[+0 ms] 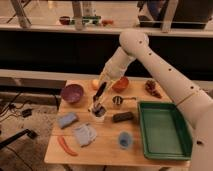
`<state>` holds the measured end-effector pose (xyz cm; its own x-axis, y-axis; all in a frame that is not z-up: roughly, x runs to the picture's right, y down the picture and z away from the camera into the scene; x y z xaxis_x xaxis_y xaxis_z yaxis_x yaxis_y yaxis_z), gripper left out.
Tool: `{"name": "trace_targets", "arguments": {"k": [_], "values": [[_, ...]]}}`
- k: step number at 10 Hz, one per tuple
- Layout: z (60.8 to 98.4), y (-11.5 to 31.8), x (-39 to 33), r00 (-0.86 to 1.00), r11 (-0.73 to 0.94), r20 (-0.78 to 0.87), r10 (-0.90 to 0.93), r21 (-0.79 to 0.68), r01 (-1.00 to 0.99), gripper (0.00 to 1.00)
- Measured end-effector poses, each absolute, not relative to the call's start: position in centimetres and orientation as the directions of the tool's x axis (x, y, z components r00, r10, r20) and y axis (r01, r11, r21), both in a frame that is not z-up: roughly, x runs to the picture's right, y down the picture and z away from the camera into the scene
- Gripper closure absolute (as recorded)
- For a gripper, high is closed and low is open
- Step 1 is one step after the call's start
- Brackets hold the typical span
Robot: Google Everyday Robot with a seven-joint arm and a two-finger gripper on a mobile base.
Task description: Place brush in paper cup
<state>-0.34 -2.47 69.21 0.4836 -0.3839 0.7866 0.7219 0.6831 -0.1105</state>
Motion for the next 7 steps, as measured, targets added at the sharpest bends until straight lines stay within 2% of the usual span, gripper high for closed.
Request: {"name": "trace_targets", "arguments": {"k": [7], "values": [[69.24,-2.38,-0.41,0.477,0.680,0.792,-0.381,-0.109,0.725,0.85]]}}
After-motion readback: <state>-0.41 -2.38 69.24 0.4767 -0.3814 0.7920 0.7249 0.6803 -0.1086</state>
